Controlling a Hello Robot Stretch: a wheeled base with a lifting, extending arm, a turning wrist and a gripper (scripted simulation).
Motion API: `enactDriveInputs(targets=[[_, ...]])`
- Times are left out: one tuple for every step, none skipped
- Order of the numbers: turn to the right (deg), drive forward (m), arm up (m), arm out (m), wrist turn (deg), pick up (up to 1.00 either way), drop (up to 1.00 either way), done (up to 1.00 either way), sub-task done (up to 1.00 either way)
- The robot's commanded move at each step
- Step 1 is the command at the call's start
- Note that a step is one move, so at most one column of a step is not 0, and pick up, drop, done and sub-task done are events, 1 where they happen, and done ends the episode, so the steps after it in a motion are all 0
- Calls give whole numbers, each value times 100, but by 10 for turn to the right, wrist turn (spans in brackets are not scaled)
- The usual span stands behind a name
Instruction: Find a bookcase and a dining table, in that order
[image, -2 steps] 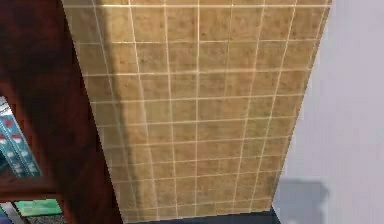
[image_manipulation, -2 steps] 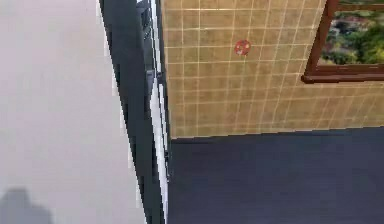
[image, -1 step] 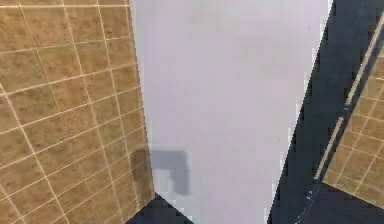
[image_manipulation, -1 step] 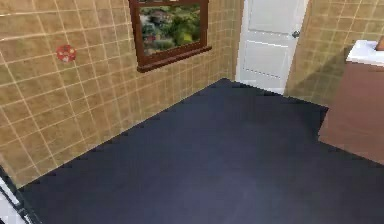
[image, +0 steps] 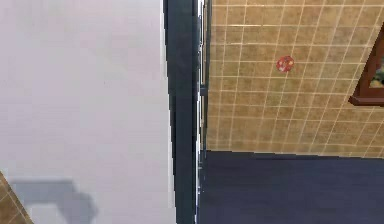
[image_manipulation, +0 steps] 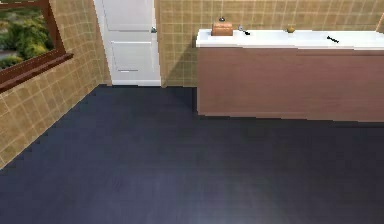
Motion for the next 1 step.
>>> enactDriveInputs(targets=[[0, 10, 0, 0, 0, 0, 0, 0, 0]])
